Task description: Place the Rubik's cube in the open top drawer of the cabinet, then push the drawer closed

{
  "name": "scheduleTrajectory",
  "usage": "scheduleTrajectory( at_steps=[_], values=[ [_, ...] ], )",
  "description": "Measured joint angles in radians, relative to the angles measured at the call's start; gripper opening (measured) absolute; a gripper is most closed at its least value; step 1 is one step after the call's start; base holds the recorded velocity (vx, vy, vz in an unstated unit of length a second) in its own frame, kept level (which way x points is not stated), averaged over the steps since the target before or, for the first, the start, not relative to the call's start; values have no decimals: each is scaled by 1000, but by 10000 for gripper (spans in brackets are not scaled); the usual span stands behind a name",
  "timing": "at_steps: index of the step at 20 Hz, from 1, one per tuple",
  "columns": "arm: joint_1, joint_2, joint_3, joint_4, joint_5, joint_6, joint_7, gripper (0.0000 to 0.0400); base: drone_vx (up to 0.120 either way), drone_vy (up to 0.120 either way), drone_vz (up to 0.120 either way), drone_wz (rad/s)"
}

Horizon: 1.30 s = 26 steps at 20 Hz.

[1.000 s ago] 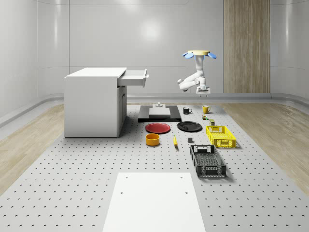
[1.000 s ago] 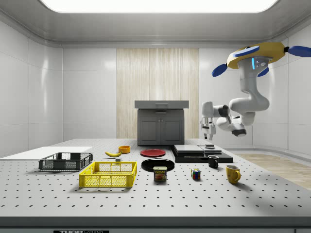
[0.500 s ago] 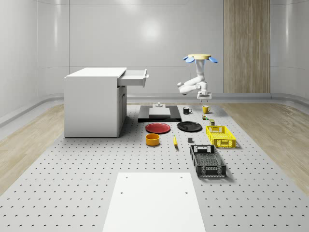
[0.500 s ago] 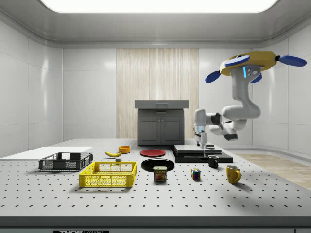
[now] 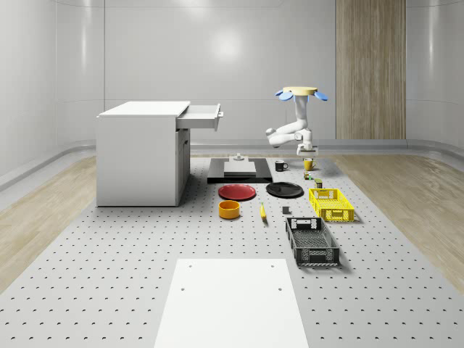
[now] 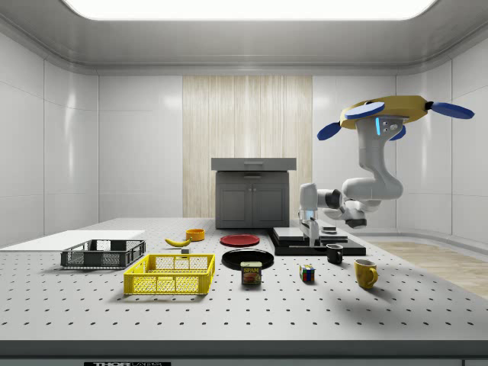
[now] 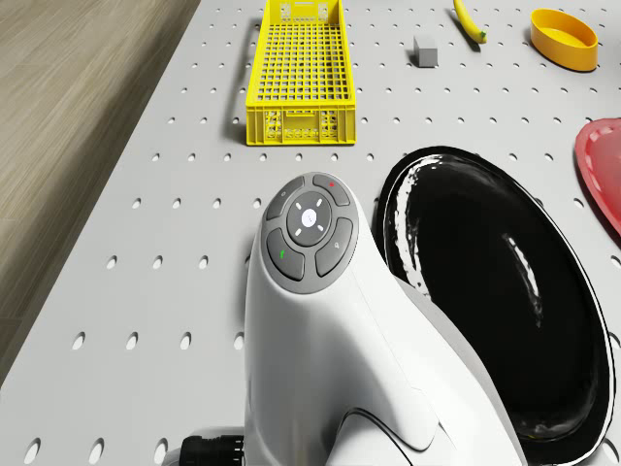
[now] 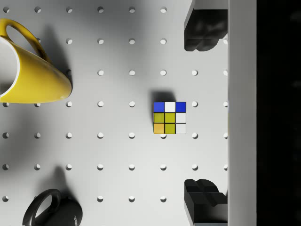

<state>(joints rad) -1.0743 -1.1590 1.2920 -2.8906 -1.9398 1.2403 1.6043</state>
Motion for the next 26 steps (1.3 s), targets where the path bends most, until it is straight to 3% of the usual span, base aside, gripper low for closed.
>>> scheduleTrajectory(
  at_steps=[17, 26],
  values=[
    [-26, -80, 24, 6, 41, 73, 24, 400, 7, -7, -120, 0],
    [-27, -132, -45, 20, -13, 145, 21, 400, 0, 0, -9, 0]
  ],
)
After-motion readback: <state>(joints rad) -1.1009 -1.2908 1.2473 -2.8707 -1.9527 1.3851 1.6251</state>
